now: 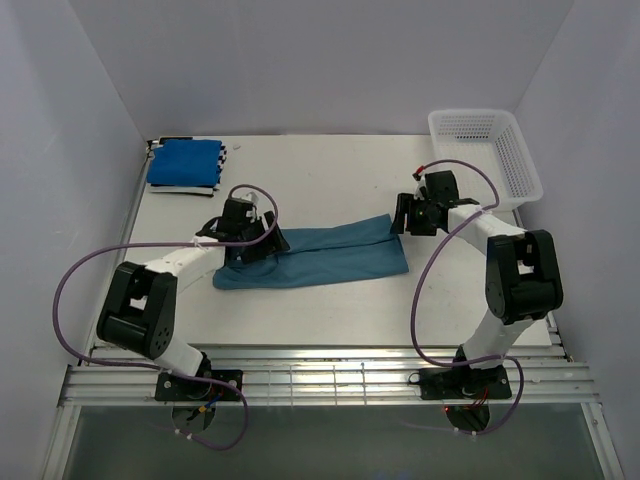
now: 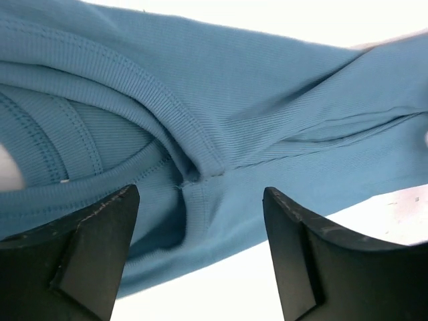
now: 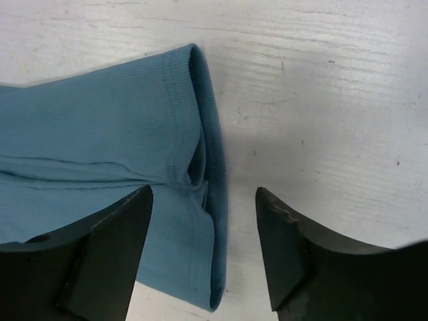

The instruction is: Fold and stack the tank tops

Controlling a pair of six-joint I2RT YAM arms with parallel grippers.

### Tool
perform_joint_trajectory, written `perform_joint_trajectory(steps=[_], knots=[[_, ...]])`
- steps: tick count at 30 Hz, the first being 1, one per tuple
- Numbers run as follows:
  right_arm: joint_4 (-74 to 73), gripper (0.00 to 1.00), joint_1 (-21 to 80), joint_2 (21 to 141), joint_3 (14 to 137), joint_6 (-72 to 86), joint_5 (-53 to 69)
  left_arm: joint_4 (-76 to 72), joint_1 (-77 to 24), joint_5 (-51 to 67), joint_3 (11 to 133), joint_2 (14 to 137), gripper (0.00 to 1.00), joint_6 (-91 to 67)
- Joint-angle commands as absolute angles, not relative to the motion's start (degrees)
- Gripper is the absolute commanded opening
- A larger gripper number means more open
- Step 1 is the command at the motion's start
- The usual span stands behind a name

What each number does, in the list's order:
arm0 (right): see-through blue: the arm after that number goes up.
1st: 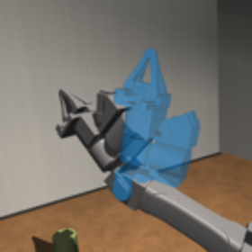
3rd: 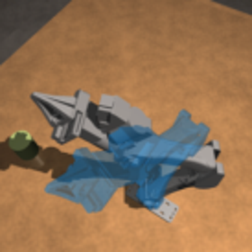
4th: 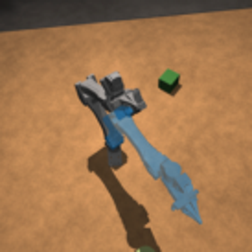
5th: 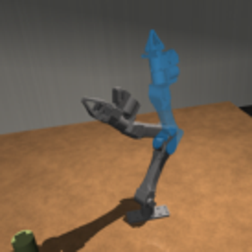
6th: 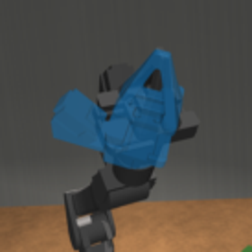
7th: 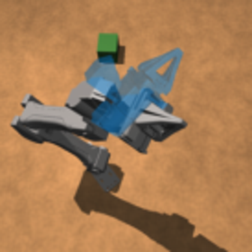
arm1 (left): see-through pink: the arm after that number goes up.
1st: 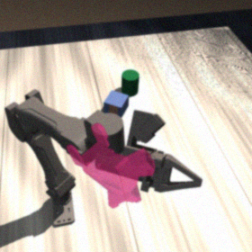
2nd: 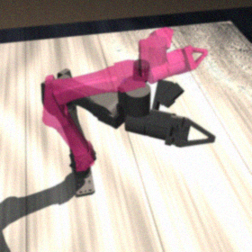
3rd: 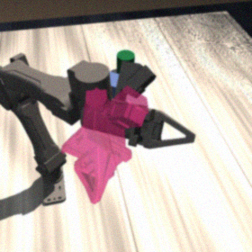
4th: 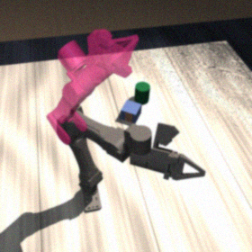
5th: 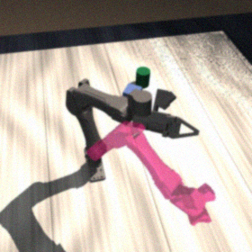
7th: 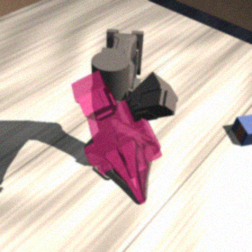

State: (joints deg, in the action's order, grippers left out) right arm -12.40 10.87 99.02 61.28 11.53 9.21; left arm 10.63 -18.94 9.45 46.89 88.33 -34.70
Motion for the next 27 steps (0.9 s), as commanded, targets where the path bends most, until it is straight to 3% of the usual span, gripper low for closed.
perform_joint_trajectory(steps=[1,2,3,4,19,27], knots=[[-14.06,0.7,10.55,92.82,62.23,11.25,11.15,16.33,-19.25,6.6,51.58,83.68,0.86,-34.98],[-14.06,0.8,10.63,92.12,62.31,11.51,11.95,16.96,-19.16,6.16,52.37,82.98,0.89,-35.24],[-14.32,0.86,10.63,91.07,62.75,11.6,13.0,17.4,-19.25,5.72,53.77,82.79,0.98,-35.42],[-14.5,0.9,10.81,90.71,63.19,11.6,15.18,17.75,-19.25,5.8,54.4,82.88,0.98,-35.77],[-10.64,0.9,15.64,101.95,70.67,12.83,23.11,11.69,-22.76,14.59,63.37,101.67,0.98,-42.63],[-8.88,0.9,15.65,108.02,68.04,12.22,23.29,12.04,-22.85,11.08,56.17,100.72,0.98,-44.03]])
